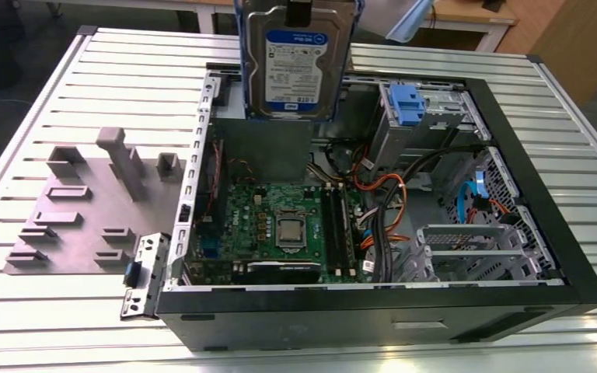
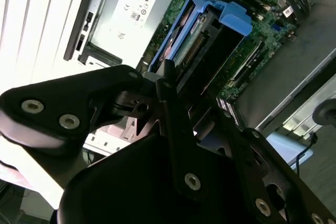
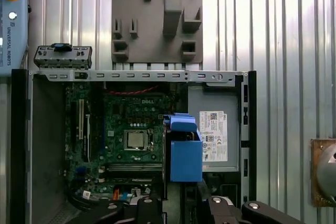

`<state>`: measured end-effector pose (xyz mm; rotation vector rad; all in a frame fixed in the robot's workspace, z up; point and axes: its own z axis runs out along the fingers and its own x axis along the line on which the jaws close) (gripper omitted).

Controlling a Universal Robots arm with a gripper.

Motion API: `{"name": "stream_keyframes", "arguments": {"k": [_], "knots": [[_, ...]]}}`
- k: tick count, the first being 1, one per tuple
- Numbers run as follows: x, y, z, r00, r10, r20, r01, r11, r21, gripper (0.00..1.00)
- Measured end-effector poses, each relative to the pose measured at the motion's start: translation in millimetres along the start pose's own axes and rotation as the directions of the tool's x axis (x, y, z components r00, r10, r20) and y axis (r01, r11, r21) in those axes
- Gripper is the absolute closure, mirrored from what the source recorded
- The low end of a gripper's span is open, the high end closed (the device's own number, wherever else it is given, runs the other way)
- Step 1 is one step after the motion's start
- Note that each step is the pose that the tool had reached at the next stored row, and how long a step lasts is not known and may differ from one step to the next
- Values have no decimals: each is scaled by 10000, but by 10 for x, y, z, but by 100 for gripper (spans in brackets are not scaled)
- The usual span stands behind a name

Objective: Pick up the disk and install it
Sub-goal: 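Pick up the disk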

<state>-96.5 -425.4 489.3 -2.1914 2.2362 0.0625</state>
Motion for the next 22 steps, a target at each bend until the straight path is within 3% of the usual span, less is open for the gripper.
{"name": "stream_keyframes", "arguments": {"k": [16,19,22], "knots": [[561,-11,-14,10000,1,2,-1,10000,1,65],[643,-13,-16,10000,2,0,-2,10000,-1,65],[663,-13,-16,10000,4,1,-4,10000,0,65]]}}
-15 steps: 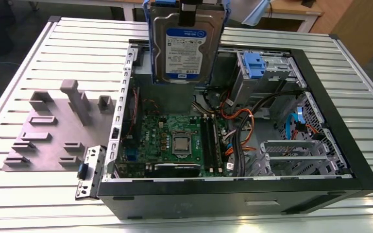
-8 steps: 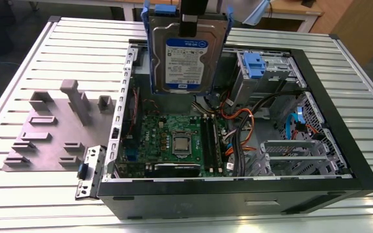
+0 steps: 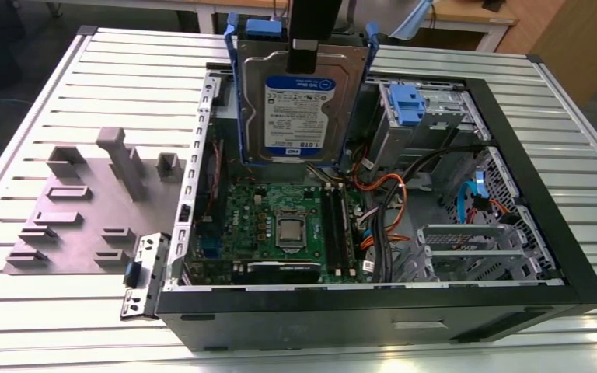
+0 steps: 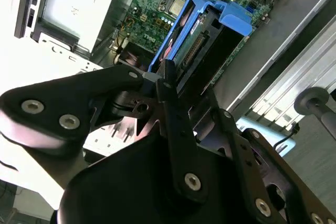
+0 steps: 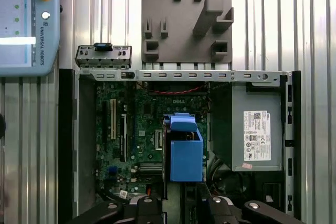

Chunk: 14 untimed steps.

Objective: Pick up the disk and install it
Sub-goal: 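Pick up the disk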

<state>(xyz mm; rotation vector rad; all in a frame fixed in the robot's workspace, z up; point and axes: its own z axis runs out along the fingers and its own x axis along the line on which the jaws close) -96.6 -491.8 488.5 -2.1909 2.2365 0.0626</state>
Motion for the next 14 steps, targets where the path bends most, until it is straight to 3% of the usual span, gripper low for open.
{"name": "stream_keyframes", "arguments": {"k": [11,14], "knots": [[3,-1,-1,10000,0,-1,0,10000,0,65],[2,-37,-1,10000,0,-1,0,10000,-1,65]]}}
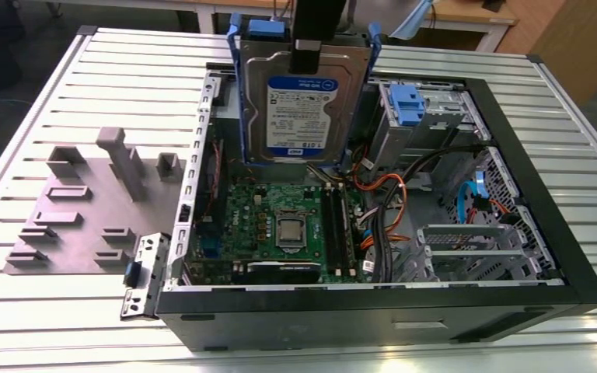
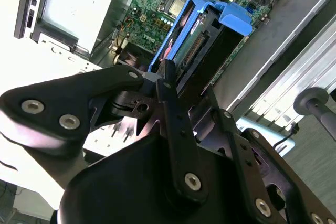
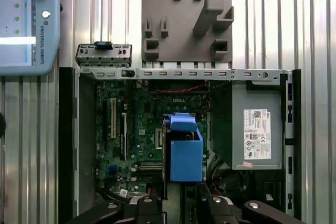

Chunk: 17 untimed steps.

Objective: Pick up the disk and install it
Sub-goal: 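Pick up the disk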

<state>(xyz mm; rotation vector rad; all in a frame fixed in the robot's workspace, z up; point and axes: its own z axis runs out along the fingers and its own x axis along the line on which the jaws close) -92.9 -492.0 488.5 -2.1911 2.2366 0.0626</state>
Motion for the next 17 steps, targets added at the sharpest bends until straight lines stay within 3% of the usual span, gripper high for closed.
{"name": "stream_keyframes", "arguments": {"k": [5,8,10,17], "knots": [[-2,-109,2,10000,-1,1,1,10000,-8,65],[-2,-111,2,10000,0,0,0,10000,-3,65],[-2,-111,2,10000,-4,2,4,10000,92,65],[-2,-111,2,10000,-4,3,4,9999,106,65]]}}
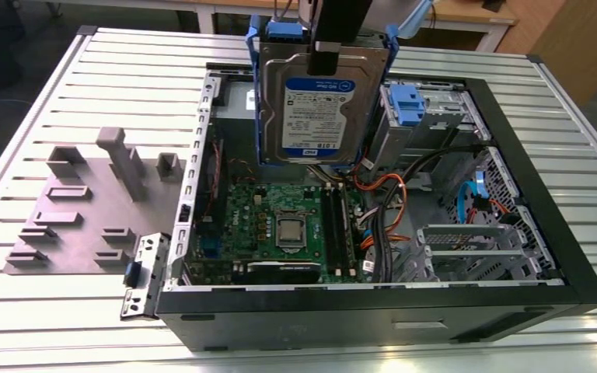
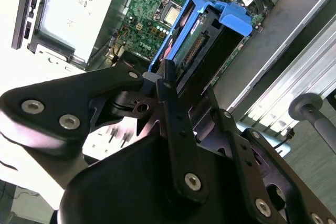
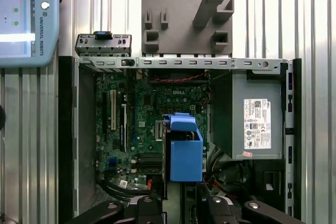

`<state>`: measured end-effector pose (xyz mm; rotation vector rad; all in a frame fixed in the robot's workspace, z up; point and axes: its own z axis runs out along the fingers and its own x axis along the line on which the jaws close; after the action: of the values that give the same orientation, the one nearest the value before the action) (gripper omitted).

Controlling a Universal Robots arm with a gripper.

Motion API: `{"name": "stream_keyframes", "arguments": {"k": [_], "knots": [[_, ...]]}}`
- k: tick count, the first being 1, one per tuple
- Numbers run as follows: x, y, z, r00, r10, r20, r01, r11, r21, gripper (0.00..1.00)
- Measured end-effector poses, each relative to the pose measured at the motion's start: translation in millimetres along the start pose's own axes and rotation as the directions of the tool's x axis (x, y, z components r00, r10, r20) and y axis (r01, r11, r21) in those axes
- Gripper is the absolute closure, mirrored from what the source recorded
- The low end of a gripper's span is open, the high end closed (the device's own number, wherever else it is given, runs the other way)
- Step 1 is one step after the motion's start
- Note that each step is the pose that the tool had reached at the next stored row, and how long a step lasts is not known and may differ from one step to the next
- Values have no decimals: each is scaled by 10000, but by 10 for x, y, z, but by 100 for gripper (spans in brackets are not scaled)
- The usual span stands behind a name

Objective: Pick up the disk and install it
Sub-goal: 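Pick up the disk, then insert the disk into the insertion slot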

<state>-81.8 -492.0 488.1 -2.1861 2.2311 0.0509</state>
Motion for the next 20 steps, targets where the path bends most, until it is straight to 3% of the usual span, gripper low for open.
{"name": "stream_keyframes", "arguments": {"k": [4,9,20], "knots": [[0,-13,0,10000,0,1,0,10000,1,65],[-1,-78,-1,10000,0,-1,0,10000,0,65],[1,-82,-1,10000,0,-2,0,10000,0,65]]}}
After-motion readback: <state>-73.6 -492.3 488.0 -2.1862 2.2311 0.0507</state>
